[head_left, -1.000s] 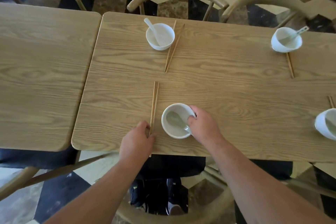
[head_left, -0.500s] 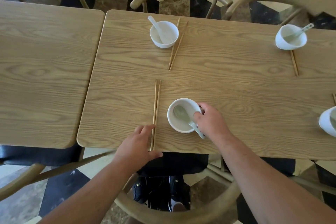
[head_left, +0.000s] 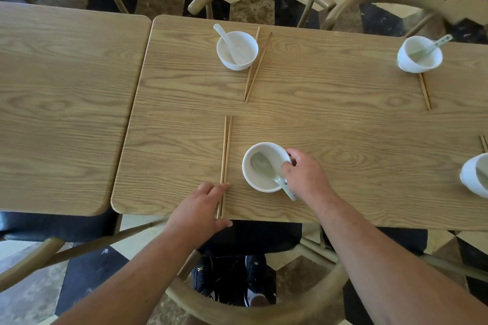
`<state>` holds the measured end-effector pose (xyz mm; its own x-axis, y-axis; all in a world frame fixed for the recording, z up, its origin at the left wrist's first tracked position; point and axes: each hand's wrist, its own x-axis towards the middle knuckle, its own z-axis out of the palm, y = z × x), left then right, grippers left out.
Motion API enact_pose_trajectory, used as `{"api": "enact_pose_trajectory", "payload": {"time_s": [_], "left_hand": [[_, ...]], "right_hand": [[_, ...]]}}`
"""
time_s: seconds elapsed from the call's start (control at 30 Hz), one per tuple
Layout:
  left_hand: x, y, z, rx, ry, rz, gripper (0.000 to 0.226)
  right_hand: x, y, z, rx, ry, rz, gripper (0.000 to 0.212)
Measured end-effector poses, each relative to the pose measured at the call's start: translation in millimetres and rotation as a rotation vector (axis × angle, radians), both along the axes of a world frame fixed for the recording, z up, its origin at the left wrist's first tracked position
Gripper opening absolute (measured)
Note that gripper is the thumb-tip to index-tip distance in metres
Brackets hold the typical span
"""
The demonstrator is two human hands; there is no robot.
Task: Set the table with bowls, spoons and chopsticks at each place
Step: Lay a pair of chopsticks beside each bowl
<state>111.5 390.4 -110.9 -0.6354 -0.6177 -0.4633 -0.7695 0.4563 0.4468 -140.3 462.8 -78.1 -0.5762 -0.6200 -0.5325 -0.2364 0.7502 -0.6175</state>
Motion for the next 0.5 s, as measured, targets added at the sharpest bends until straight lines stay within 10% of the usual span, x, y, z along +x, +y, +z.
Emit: {"api": "enact_pose_trajectory", "payload": {"time_s": [0.5], "left_hand": [[-28,-13,5,0.03,0.003,0.377,0.041]], "right_hand": [[4,6,-1,-0.015,0.008,-0.101,0.035]]}}
